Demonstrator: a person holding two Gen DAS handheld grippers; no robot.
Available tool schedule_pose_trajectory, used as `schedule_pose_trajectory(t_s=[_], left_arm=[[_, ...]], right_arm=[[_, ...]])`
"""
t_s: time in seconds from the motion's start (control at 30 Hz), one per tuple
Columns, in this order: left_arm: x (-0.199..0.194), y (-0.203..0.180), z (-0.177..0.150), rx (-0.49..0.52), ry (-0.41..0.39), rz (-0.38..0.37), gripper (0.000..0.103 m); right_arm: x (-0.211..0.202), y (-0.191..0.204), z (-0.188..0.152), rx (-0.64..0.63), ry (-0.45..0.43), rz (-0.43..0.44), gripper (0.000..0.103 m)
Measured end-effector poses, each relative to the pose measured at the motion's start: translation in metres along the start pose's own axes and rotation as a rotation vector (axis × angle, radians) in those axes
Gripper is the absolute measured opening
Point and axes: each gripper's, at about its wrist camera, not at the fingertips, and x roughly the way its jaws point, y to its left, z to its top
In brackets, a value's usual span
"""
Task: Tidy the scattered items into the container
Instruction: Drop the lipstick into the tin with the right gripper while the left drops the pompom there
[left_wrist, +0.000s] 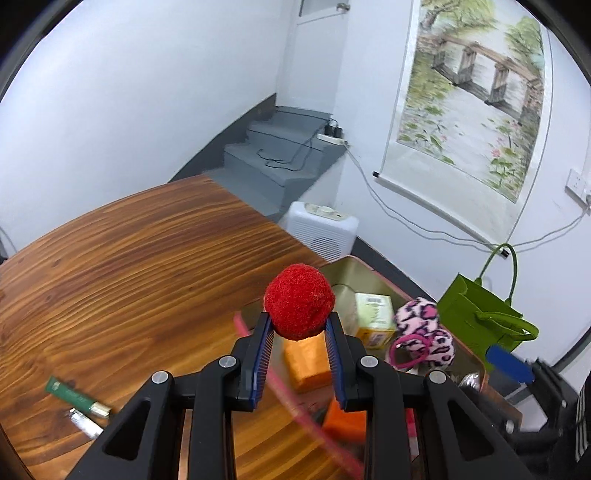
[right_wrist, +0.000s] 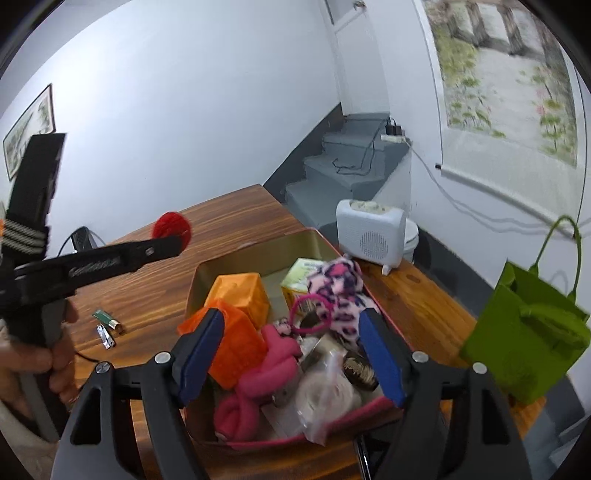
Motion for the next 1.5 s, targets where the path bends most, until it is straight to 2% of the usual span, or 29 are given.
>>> schedule_pose_trajectory(t_s=[0.23,0.3,0.33,0.37,0.47,1.1,1.3,1.37,1.43,1.5], left_arm=[[0.039,-0.018,0.012,0.03,0.057,-0.082,0.03],[0.047,-0.02,0.013,0.034,0.075,-0.09,0.04],[0.048,-0.02,0.013,0.03,0.079,-0.085,0.054],[0.047,-0.019,0.012,0.023,0.071,-0.079,0.057],[0.042,-0.011,0.008,0.009,0.06,-0.076,0.058],[-0.014,0.059,-0.023,-0.063,0.017,0.043,0.058],[-0.03,0.086,-0.035,-0.095,0.001,0.132,0.058],[-0.037,0.095,-0.04,-0.105,-0.005,0.152,0.061],[-0.045,0.104,-0.045,-0.116,-0.018,0.181,0.071],[-0.053,0.112,-0.05,-0.122,-0.033,0.217,0.073]], right_arm=[[-0.008,-0.014,-0.007,0.046,0.006,0.008,0.079],[-0.008,-0.013,-0.008,0.046,0.008,0.011,0.08],[-0.008,-0.012,-0.009,0.044,0.009,0.014,0.08],[-0.008,-0.011,-0.009,0.042,0.011,0.015,0.08],[-0.006,-0.006,-0.011,0.038,0.018,0.024,0.08],[-0.012,0.062,-0.017,-0.031,0.015,0.105,0.08],[-0.009,0.09,-0.022,-0.064,0.035,0.138,0.08],[-0.006,0.098,-0.023,-0.071,0.043,0.147,0.08],[-0.005,0.107,-0.024,-0.084,0.047,0.155,0.08],[-0.005,0.118,-0.024,-0.102,0.049,0.166,0.08]])
